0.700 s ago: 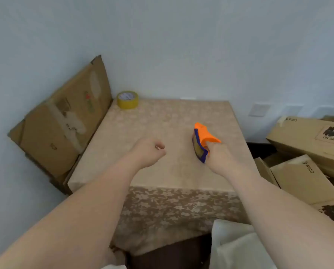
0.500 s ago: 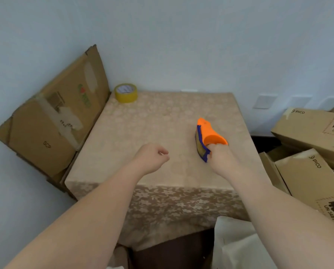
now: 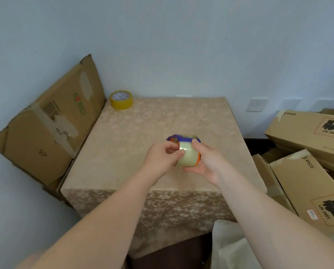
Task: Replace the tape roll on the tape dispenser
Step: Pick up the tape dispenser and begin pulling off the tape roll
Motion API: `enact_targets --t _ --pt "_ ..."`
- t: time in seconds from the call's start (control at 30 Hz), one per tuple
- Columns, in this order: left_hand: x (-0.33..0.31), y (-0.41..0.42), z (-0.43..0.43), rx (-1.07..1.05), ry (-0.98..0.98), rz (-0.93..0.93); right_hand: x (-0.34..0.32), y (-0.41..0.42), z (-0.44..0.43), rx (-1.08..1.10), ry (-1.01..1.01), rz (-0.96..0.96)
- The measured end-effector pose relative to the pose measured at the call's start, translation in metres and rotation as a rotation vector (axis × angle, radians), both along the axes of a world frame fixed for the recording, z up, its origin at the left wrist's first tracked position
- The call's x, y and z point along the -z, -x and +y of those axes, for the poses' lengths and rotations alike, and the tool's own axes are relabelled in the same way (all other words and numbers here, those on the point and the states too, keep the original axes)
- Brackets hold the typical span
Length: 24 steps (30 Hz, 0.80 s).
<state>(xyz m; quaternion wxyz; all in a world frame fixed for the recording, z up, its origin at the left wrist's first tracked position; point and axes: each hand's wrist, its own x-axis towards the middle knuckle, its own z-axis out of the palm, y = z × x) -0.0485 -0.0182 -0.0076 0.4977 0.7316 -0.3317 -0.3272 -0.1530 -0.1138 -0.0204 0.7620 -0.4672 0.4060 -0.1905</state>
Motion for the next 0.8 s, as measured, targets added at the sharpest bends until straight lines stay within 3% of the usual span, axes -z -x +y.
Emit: enact_targets --t 0.4,0.57,0.8 --pt "-0.017 0.009 0.011 0.026 0.028 0.005 -0.019 0.007 0.011 0.073 -0.26 -0.082" --pt "-0.019 0.008 0.017 0.081 0.057 -0.038 -0.026 0.009 0.005 0.064 -0.238 0.11" --pt "-0.036 0.01 0.021 0.072 0.101 0.005 -0.03 0.0 0.004 0.122 -0.141 0.131"
